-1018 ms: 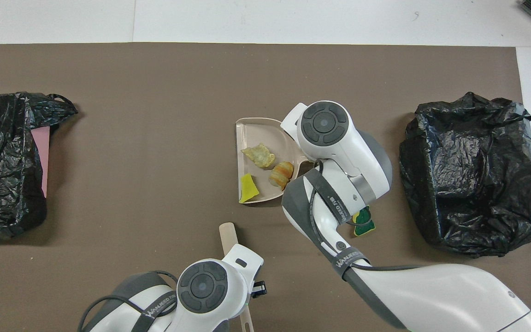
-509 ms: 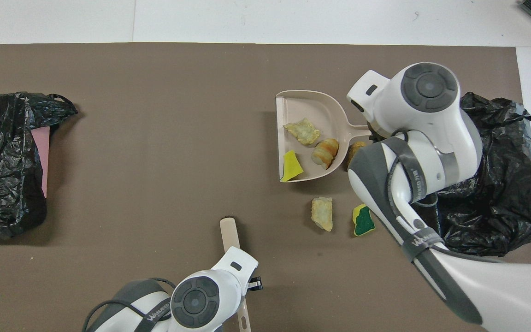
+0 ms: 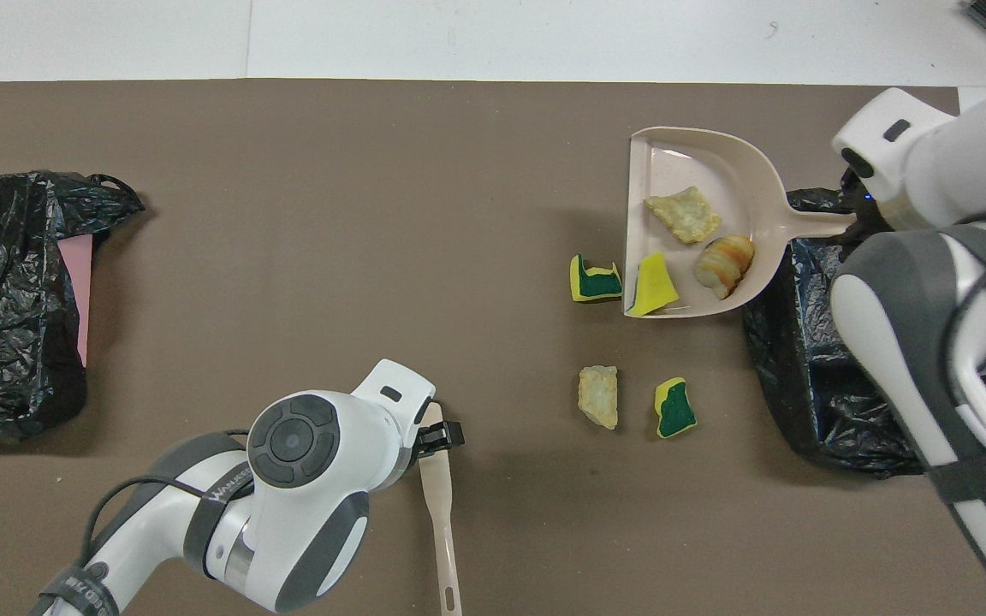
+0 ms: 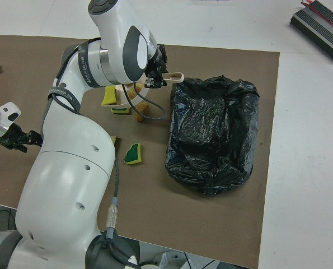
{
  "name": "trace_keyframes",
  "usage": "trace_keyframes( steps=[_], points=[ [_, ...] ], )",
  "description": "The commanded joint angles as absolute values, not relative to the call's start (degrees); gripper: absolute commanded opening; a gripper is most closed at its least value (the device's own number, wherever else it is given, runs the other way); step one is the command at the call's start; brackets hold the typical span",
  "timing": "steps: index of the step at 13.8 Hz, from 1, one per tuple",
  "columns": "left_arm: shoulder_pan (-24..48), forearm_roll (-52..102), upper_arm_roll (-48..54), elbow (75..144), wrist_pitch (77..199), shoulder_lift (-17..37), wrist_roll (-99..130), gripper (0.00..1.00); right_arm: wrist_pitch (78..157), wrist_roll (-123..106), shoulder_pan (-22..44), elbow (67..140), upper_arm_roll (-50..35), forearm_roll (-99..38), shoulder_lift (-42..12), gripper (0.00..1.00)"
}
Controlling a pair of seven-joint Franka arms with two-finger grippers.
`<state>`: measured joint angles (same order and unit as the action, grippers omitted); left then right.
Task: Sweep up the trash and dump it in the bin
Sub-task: 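Carry the dustpan over the black bag with the right gripper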
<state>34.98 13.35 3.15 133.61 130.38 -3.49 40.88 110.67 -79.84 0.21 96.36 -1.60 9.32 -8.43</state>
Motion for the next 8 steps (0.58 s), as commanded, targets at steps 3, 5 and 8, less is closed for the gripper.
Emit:
trace_keyframes(
  steps=[3, 5, 8],
  points=[
    [26.5, 10.8, 3.3, 127.9, 127.4, -0.9, 34.5, 1.0, 106.1, -84.2, -11.2, 97.8, -2.2, 7.0, -4.0, 0.0],
    [22.7, 10.8, 3.3, 124.4, 125.8, 0.7, 30.0, 1.0, 104.1, -85.1, -14.8, 97.8, -1.8, 7.1, -3.6, 0.0],
    [16.9, 9.5, 3.3, 117.6, 120.0, 3.4, 23.8, 1.0, 104.1, -84.3, -19.8, 97.9, -1.7, 8.4, -3.3, 0.0]
  ],
)
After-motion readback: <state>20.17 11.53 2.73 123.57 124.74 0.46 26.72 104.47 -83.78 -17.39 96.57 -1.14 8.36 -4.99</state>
